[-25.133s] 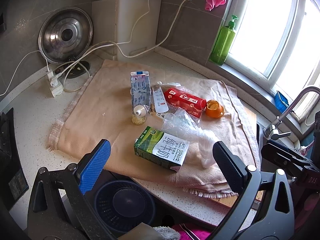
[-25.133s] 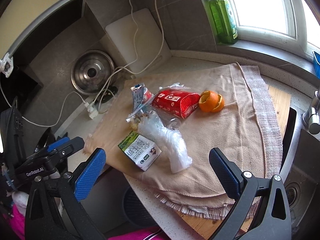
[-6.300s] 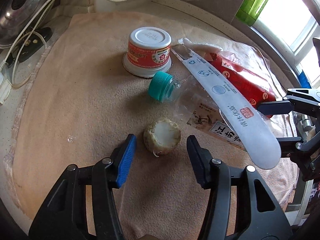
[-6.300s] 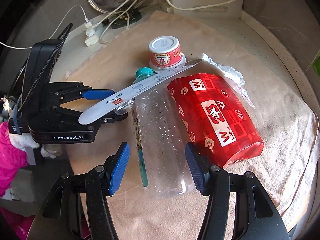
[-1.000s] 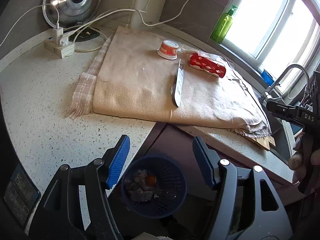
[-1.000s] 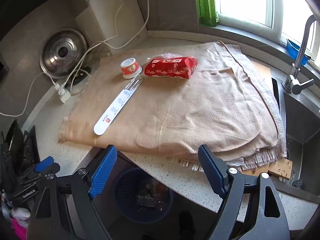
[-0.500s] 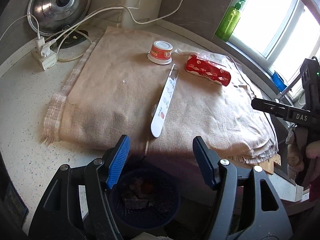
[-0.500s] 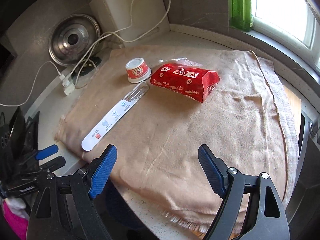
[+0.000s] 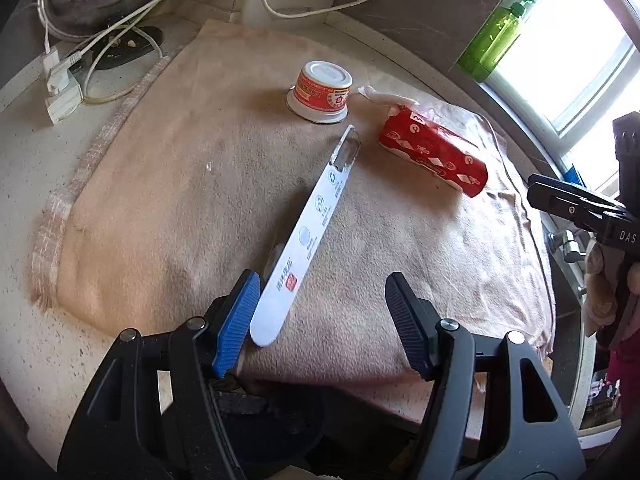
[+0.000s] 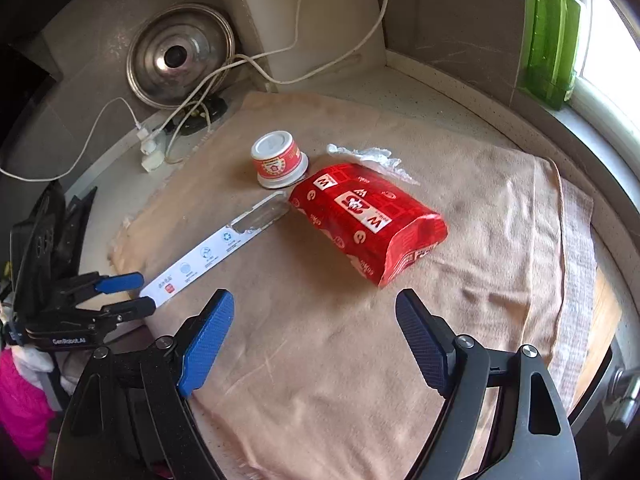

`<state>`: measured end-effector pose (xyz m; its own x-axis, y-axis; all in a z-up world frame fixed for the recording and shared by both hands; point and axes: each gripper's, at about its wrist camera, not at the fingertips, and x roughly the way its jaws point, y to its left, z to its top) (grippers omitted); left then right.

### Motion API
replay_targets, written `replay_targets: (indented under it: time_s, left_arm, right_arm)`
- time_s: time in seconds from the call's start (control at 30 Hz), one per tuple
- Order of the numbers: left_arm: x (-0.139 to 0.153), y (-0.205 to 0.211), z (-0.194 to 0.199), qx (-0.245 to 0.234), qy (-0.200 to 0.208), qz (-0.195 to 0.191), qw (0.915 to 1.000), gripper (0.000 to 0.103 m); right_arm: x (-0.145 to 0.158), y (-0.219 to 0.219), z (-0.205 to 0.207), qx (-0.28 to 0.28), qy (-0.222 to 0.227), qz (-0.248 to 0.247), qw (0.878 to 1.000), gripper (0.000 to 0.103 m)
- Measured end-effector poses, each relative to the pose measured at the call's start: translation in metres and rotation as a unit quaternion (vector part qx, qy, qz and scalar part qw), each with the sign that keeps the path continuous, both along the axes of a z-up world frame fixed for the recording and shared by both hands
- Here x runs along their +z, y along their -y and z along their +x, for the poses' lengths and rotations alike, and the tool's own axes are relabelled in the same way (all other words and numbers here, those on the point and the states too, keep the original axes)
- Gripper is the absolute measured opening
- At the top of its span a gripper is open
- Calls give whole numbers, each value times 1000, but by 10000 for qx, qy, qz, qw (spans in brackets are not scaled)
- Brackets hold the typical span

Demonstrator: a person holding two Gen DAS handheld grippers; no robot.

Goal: Collect trash
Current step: 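Grasp the white plastic strip with the left tool while the right tool grasps the red wrapper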

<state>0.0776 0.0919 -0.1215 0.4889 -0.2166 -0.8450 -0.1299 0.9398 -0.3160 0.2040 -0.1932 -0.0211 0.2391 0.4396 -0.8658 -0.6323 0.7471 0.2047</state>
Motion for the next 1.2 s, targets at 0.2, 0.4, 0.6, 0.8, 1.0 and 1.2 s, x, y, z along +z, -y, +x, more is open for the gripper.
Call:
replay_targets:
  time_s: [0.2, 0.4, 0.6, 0.8, 1.0, 1.2]
  left_arm:
    - [-13, 14, 65, -275, -386, 578, 9972, 67]
    - [-44, 17, 101, -417, -837, 832, 9921, 59]
    - [-47, 20, 109, -459, -810, 1012, 9905, 41]
    - [-47, 21, 111, -476, -751, 957, 9914, 19]
    - [-40, 18, 106, -391, -631, 722, 9946, 15]
    - [-32, 24, 96, -540, -521, 682, 9948, 9]
  right_arm:
    - [-12, -19, 46, 698, 235, -594, 9955, 83]
    - [-36, -51, 75, 1421, 159, -1053, 9841, 83]
    - [-68, -69, 87, 1986, -60, -1592, 9670, 85]
    - [-73, -76, 94, 2142, -150, -1615, 9632, 85]
    - [-71, -77, 99, 2101, -166, -1567, 9649, 77]
    - [-66, -73, 93, 2054, -335, -1353, 9687, 73]
